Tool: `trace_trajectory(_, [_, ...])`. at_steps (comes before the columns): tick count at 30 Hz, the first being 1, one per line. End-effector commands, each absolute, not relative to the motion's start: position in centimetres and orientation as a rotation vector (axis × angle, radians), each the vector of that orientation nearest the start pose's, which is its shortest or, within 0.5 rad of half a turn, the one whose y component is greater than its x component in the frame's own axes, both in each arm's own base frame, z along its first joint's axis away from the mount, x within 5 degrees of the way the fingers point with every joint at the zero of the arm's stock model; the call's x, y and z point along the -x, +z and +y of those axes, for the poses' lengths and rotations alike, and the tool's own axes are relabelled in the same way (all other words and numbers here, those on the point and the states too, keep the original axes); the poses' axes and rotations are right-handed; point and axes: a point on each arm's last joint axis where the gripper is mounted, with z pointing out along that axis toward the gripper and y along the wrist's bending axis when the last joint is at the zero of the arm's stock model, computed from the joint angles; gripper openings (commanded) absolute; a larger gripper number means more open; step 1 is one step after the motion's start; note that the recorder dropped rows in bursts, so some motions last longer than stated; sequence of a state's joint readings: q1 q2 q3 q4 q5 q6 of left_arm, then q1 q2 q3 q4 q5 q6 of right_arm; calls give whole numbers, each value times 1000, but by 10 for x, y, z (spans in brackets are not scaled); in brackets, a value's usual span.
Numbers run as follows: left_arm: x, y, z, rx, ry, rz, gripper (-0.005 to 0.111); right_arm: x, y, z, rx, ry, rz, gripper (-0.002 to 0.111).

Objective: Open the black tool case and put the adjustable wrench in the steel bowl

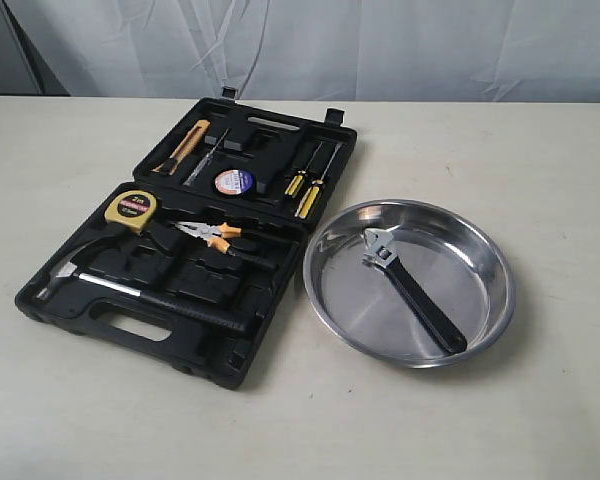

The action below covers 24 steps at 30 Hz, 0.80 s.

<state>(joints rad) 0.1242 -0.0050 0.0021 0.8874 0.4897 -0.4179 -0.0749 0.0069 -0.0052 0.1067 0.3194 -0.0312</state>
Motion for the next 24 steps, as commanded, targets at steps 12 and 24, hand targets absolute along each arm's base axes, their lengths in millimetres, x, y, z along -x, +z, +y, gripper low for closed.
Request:
trace_trajectory(12, [-44,186,38,3,701,1844,0,-54,186,0,-136,57,1784,0])
trace_trajectory(24, [-44,186,38,3,701,1844,0,-54,186,0,-136,57,1784,0])
